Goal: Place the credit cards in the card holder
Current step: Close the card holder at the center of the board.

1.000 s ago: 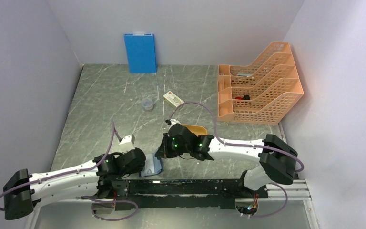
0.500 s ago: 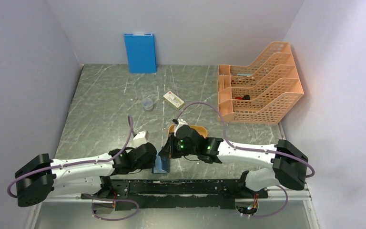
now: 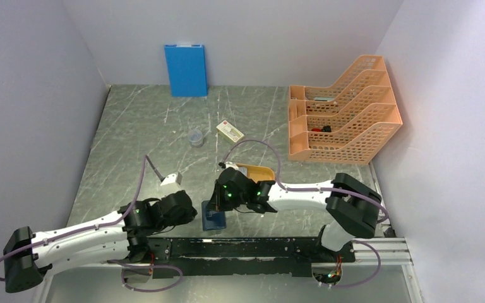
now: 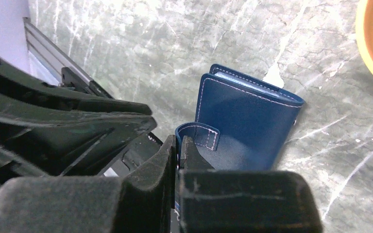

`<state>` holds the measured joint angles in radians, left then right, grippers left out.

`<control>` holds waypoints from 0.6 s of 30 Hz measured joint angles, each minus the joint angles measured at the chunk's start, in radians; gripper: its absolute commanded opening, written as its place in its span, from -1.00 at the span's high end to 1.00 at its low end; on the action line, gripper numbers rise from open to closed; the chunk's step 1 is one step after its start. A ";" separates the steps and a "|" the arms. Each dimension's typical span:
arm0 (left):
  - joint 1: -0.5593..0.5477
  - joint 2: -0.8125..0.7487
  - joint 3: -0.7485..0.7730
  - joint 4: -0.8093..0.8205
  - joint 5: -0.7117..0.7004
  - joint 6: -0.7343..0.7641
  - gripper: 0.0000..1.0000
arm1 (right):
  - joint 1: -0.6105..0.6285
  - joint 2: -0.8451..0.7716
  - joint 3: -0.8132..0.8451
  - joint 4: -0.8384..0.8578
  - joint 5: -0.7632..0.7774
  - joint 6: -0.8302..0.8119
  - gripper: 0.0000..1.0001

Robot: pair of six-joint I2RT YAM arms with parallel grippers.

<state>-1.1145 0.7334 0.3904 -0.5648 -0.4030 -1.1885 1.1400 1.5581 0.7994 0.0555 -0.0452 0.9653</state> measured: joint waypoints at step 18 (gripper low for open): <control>0.000 -0.106 0.056 -0.179 -0.092 -0.043 0.41 | 0.006 0.073 0.139 -0.063 -0.150 -0.071 -0.36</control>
<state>-1.1145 0.6270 0.4465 -0.7441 -0.4950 -1.2316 1.1461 1.6314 0.9382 -0.0074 -0.1947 0.8948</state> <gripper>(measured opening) 0.264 0.649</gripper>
